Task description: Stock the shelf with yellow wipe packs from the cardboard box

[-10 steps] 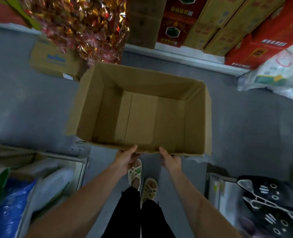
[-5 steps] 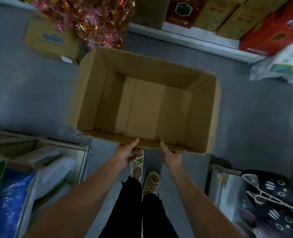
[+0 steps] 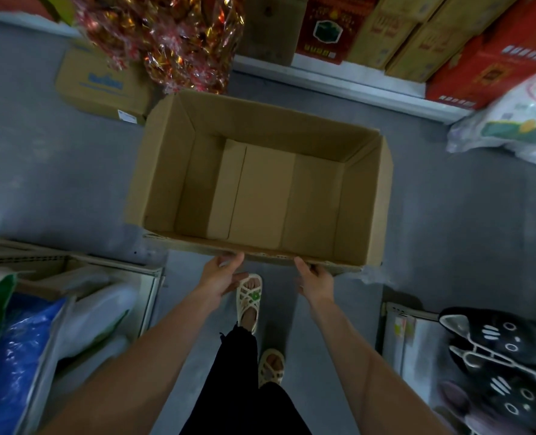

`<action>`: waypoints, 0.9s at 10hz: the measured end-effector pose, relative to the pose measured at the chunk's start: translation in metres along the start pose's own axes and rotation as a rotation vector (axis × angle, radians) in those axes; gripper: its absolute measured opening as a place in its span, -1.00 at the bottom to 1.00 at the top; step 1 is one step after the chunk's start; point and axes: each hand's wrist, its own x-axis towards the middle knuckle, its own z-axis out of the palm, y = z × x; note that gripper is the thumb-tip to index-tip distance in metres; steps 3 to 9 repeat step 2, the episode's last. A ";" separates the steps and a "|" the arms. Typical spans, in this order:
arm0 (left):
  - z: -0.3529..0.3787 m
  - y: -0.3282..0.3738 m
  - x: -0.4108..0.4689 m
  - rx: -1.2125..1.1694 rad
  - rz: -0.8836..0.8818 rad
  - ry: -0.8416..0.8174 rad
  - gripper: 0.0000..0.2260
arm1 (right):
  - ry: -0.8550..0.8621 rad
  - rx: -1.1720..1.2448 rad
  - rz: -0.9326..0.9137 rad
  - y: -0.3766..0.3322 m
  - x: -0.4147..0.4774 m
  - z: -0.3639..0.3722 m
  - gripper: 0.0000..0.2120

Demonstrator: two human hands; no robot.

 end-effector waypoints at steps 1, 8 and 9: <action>0.005 -0.008 -0.015 0.089 0.110 0.001 -0.65 | -0.012 -0.045 -0.121 0.004 -0.015 -0.014 -0.84; 0.018 -0.009 -0.042 0.142 0.231 -0.011 -0.70 | -0.017 -0.154 -0.248 0.002 -0.033 -0.026 -0.69; 0.018 -0.009 -0.042 0.142 0.231 -0.011 -0.70 | -0.017 -0.154 -0.248 0.002 -0.033 -0.026 -0.69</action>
